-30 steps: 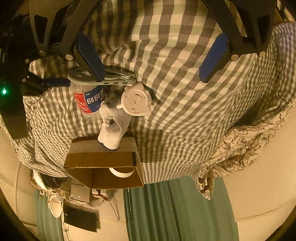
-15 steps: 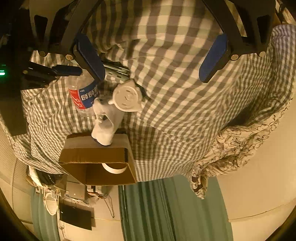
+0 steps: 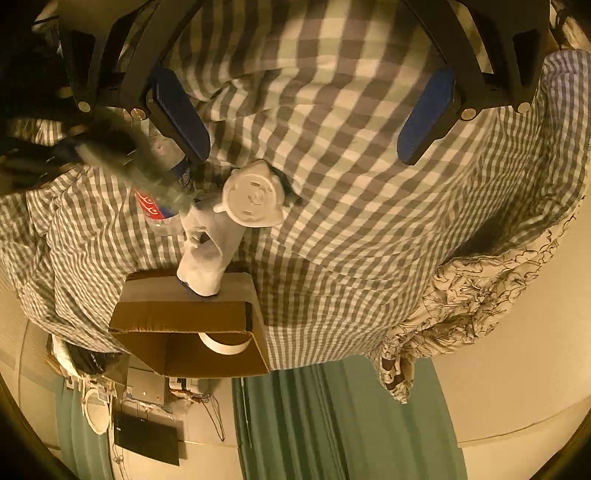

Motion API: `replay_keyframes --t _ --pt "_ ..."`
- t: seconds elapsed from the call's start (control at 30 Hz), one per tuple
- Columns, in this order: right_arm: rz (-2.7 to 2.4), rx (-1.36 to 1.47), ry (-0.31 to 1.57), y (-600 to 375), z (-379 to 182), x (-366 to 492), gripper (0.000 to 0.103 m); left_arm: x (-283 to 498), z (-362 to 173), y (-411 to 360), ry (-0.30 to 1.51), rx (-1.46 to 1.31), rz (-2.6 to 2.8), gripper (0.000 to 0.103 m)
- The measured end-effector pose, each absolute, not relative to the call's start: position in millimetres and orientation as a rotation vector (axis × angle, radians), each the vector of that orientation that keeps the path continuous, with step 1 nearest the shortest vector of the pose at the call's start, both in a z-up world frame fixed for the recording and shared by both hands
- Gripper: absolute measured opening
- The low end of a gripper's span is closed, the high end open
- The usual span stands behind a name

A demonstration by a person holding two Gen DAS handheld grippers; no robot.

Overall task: Organize objects
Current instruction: 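Grasp the grey-green scissors with the right tool while the left tool grasps the white lid, then carry scissors and lid over the box and open both tools to release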

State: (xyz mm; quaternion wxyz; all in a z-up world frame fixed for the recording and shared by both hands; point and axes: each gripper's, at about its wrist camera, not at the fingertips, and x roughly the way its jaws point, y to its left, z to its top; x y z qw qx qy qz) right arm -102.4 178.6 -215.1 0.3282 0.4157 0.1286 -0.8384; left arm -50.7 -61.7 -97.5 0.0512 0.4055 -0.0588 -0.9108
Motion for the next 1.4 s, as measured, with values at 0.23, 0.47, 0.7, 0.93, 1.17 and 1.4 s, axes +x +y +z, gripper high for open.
replay_keyframes --t 0.23,0.47,0.7,0.93,1.17,1.4 --pt "-2.322 0.942 0.235 222.1 -158.4 -108.3 0.008 -85.3 -115.9 -44.2 -0.158 1.361 -2.739 0.103" --pt "-2.383 0.959 0.149 252.9 -159.4 -132.5 0.008 -126.5 -137.4 -40.8 -0.151 1.418 -2.647 0.102" --pt "-2.375 1.026 0.093 268.1 -178.0 -142.2 0.008 -121.4 -144.8 -32.6 -0.193 1.488 -2.676 0.052" --pt "-2.395 1.003 0.103 271.1 -171.8 -130.7 0.008 -92.2 -120.5 -30.5 -0.189 1.418 -2.752 0.048" --pt "-2.451 0.945 0.122 275.0 -143.8 -113.8 0.008 -66.6 -64.3 -38.5 -0.131 1.227 -2.862 0.048" --pt "-2.488 0.809 0.165 276.5 -87.1 -124.3 0.008 -96.7 2.8 -20.2 -0.175 1.025 -3.010 0.048"
